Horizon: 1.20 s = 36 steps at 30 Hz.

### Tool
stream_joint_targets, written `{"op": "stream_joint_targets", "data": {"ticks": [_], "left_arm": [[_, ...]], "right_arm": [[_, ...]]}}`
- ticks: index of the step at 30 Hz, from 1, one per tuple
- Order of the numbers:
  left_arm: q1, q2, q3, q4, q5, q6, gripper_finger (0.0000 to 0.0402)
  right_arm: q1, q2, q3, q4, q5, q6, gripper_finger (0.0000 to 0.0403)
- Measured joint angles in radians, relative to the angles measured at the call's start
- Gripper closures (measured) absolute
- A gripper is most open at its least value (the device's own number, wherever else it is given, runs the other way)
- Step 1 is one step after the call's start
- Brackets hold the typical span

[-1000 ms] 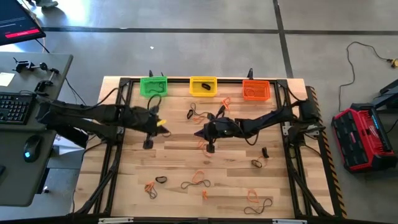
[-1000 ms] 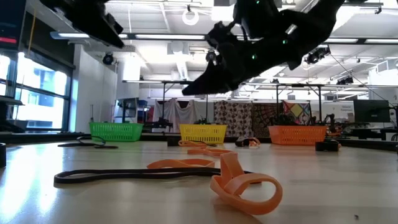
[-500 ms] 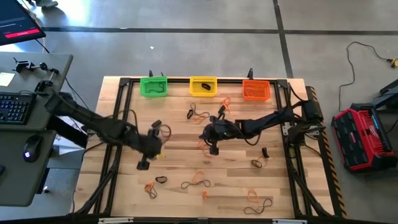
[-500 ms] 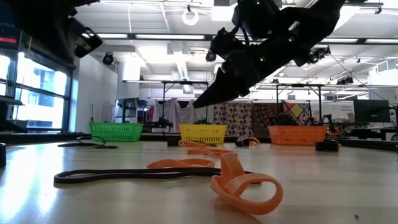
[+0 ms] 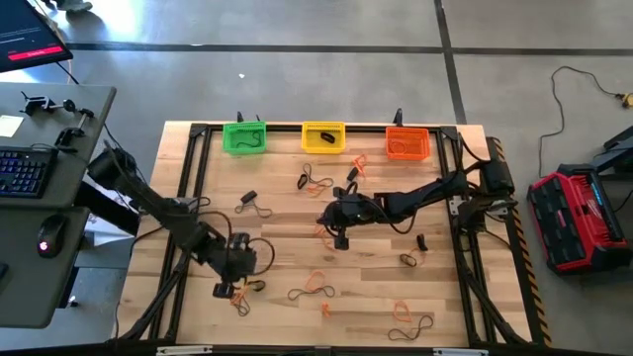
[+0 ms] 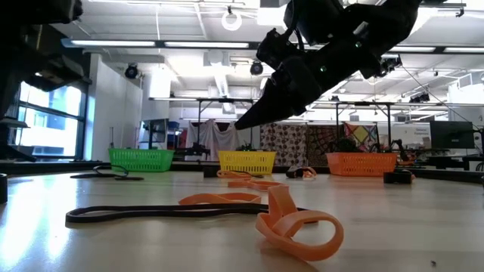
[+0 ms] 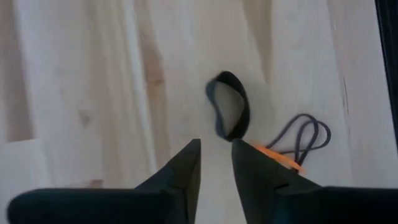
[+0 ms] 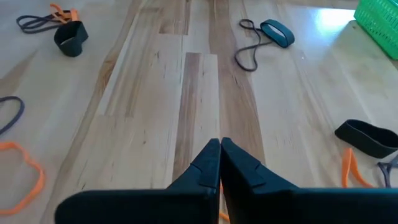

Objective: Sort rubber bands into baskets
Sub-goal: Put the black rubber band into the yellow bin

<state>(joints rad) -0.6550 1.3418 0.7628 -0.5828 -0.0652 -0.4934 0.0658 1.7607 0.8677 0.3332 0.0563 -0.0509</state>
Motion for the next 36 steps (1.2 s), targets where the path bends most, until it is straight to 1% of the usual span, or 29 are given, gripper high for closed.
{"op": "stream_joint_targets", "data": {"ticks": [6,13,16,19,22,24,28,33,34,36], "left_arm": [[-0.046,0.11,0.0,0.057,-0.026,-0.032,0.0275],[-0.06,0.172,0.0,0.113,-0.025,-0.092,0.0233],[-0.06,0.185,0.0,0.115,-0.02,-0.098,0.0224],[-0.06,0.198,0.0,0.117,-0.018,-0.093,0.0224],[-0.06,0.205,0.0,0.126,-0.019,-0.09,0.0235],[-0.06,0.205,0.0,0.133,-0.027,-0.083,0.0252],[-0.06,0.205,0.0,0.141,-0.051,-0.061,0.0304],[-0.048,0.205,0.0,0.14,-0.038,-0.042,0.0384],[-0.044,0.205,0.0,0.14,-0.031,-0.036,0.0392],[-0.043,0.205,0.0,0.135,-0.028,-0.037,0.0394]], "right_arm": [[0.003,0.0,0.0,0.0,0.0,-0.002,0.0403],[0.003,0.0,0.0,-0.002,0.0,-0.014,0.0403],[0.003,0.0,0.0,-0.003,0.0,-0.021,0.0403],[0.003,0.0,0.0,-0.004,0.0,-0.021,0.0403],[0.003,0.0,0.0,-0.008,0.0,-0.019,0.0403],[0.003,0.0,0.0,-0.009,0.0,-0.019,0.0403],[0.003,0.0,0.0,-0.01,0.001,-0.018,0.0403],[0.003,0.0,0.0,-0.012,0.001,-0.018,0.0403],[0.003,0.0,0.0,-0.012,0.001,-0.018,0.0403],[0.003,0.0,0.0,-0.012,0.001,-0.013,0.0403]]}}
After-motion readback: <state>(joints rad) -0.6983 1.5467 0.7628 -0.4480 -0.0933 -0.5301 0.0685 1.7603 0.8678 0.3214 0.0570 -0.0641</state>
